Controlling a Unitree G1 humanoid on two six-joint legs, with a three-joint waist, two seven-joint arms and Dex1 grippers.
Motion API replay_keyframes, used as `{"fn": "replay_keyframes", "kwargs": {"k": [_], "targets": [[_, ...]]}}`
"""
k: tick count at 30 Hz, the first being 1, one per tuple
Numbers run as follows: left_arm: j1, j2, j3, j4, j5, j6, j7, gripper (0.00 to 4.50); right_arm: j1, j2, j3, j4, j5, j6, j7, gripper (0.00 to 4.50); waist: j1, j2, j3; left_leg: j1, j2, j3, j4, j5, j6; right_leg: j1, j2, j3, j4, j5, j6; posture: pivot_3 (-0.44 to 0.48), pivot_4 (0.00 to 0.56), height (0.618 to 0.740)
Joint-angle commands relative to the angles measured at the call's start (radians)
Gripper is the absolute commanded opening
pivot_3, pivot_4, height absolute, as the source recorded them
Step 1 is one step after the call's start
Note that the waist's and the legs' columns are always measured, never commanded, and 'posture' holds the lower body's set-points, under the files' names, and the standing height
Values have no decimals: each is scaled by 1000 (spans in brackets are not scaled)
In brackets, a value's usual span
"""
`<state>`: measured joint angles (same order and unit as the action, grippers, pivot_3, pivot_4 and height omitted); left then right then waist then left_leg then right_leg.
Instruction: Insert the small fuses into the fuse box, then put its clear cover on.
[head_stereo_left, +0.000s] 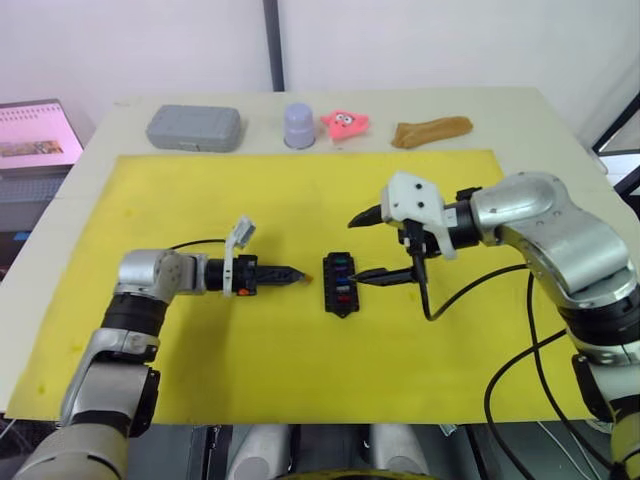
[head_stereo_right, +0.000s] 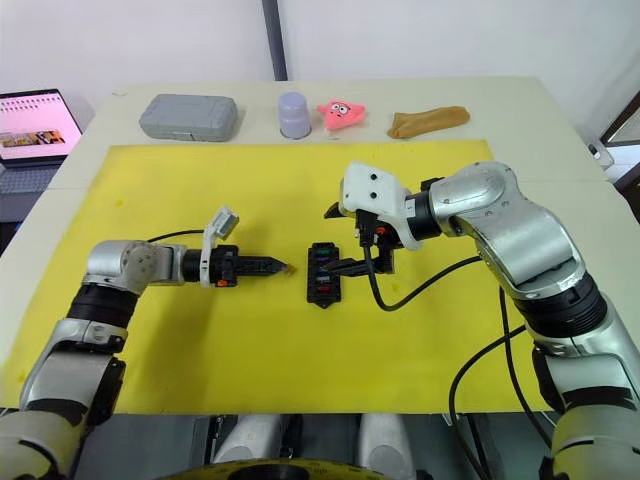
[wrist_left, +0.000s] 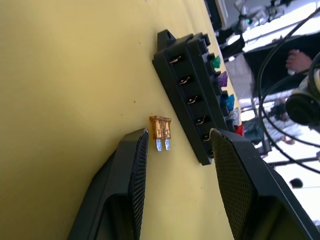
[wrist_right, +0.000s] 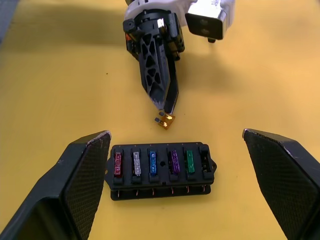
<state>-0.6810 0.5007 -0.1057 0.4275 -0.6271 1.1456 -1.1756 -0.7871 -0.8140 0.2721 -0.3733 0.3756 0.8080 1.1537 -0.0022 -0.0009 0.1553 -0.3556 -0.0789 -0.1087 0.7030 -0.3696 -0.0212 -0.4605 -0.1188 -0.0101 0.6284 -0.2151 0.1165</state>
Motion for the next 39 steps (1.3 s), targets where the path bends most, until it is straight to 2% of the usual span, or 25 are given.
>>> {"fn": "replay_keyframes", "kwargs": {"k": [1, 10, 13, 15, 16, 31, 34, 39], "targets": [[-14, -25, -37, 31, 31, -18, -7, 2087, -20, -6, -19, -44, 11, 5, -7, 4500, 5, 0, 0, 0, 0, 0, 0, 0, 0, 0, 0, 0, 0, 0, 0, 0, 150, 740], [-20, -38, -65, 69, 72, -46, -45, 2087, -17, -5, -20, -51, 9, 11, -16, 4500, 15, 0, 0, 0, -3, 0, 2, 0, 0, 1, 0, 0, 0, 0, 0, 0, 150, 740], [-11, -35, -78, 63, 82, -51, -61, 1255, -17, -5, -20, -51, 8, 10, -17, 4500, 14, 0, 0, 0, -3, 0, 2, 0, 0, 1, 0, 0, 0, 0, 0, 0, 150, 740], [-6, -34, -86, 60, 89, -55, -69, 308, -17, -6, -19, -51, 8, 10, -18, 4500, 14, 0, 0, 0, -3, 0, 2, 0, 0, 1, 0, 0, 0, 0, 0, 0, 150, 740], [-3, -35, -92, 59, 95, -61, -71, 65, -17, -5, -19, -49, 7, 9, -18, 4500, 14, 0, 0, 0, -3, 0, 2, 0, 0, 1, 0, 0, 0, 0, 0, 0, 150, 740], [19, -26, -90, 35, 120, -95, -68, 65, -25, -3, -15, -35, 1, 1, -19, 4500, 14, 1, -1, 1, -3, 0, 2, 0, 0, 1, 0, 0, 1, 0, 0, 0, 150, 740], [36, -6, -67, -28, 92, -94, -83, 65, -25, -4, -16, -34, 1, 1, -19, 4500, 13, 1, -1, 0, -3, 0, 2, 0, 0, 1, 0, 0, 1, 0, 0, 0, 150, 740], [95, 44, 52, -232, 10, -149, -98, 65, -26, -6, -25, -33, 16, 19, -15, 4500, 4, 0, 0, -1, 1, 0, 1, 0, 0, -2, 0, 0, 1, 0, 0, 0, 150, 740]]}}
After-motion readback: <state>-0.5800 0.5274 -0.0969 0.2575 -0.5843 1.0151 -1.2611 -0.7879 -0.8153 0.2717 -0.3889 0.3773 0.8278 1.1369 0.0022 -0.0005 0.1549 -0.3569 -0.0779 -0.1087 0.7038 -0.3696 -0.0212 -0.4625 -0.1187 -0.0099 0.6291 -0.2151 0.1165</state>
